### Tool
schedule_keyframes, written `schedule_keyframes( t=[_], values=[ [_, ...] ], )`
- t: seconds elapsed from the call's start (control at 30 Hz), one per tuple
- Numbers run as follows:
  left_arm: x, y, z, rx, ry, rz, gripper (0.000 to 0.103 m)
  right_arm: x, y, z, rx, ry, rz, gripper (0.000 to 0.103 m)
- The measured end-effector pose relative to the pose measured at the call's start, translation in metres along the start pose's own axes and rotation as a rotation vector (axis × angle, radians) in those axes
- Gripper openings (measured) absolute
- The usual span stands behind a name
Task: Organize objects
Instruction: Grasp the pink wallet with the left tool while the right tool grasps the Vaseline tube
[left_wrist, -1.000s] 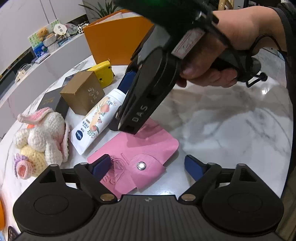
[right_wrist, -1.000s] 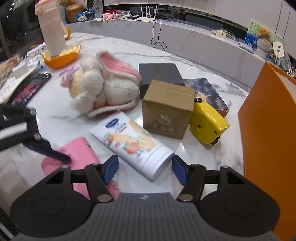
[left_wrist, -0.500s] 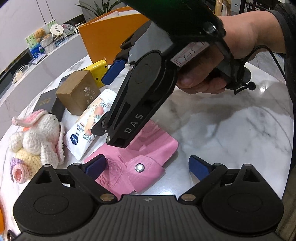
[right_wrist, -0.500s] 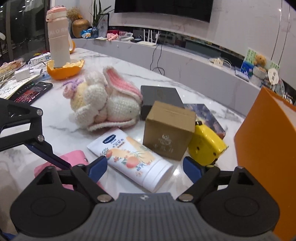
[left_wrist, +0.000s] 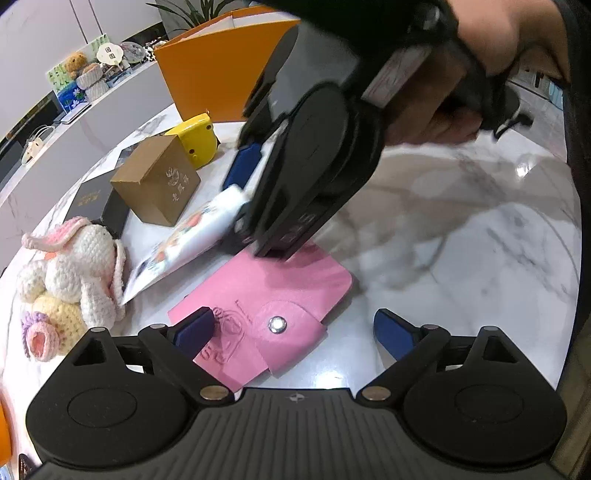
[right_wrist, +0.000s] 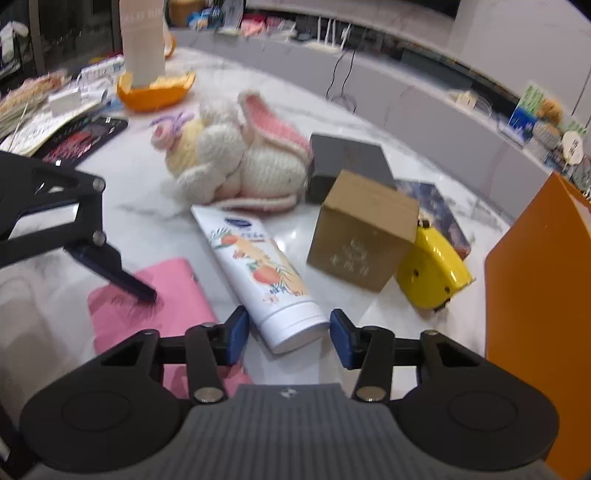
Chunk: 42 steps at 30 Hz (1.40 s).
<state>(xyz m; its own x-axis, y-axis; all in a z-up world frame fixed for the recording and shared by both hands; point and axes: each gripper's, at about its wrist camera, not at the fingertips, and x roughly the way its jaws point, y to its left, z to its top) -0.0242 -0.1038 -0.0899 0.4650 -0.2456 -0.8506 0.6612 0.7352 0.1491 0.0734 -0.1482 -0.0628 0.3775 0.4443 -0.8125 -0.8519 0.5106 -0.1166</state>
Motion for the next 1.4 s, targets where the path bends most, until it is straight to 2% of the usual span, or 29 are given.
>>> schedule_keyframes(
  t=[0.2,0.4,0.5,0.57,0.7,0.83,0.9,1.03,1.2,1.3,1.4],
  values=[
    [-0.004,0.003,-0.004,-0.011,0.028,-0.013,0.103,-0.009,-0.018,-0.007,0.075,0.171,-0.017,0.048],
    [-0.008,0.001,-0.008,-0.004,0.041,-0.029,0.103,-0.018,-0.018,-0.018,0.046,0.256,0.004,0.048],
    [-0.008,0.0,-0.008,0.022,0.032,-0.029,0.103,-0.017,-0.018,-0.018,0.044,0.246,0.007,0.052],
    [-0.008,0.0,-0.009,0.05,0.024,-0.018,0.103,-0.016,-0.018,-0.018,0.051,0.234,0.007,0.066],
    [-0.011,0.008,-0.011,0.065,-0.01,-0.012,0.103,-0.014,-0.021,-0.016,0.071,0.195,0.013,0.071],
    [-0.014,0.02,-0.01,0.054,-0.051,-0.05,0.103,-0.01,-0.019,-0.013,0.049,0.16,-0.01,0.076],
    [-0.015,0.023,-0.008,0.075,-0.079,-0.058,0.103,-0.007,-0.02,-0.012,0.038,0.15,-0.022,0.081],
    [-0.016,0.029,-0.004,0.136,-0.123,-0.073,0.103,-0.006,-0.024,-0.012,0.055,0.151,-0.015,0.083],
    [-0.008,0.039,0.003,0.194,-0.045,-0.143,0.103,-0.005,-0.024,-0.01,0.051,0.151,-0.012,0.083],
    [-0.004,0.032,0.008,0.278,-0.017,-0.181,0.103,-0.003,-0.026,-0.01,0.062,0.15,-0.001,0.083],
    [0.011,0.029,0.01,0.307,0.029,-0.215,0.103,-0.001,-0.028,-0.009,0.079,0.149,0.008,0.083]
  ],
)
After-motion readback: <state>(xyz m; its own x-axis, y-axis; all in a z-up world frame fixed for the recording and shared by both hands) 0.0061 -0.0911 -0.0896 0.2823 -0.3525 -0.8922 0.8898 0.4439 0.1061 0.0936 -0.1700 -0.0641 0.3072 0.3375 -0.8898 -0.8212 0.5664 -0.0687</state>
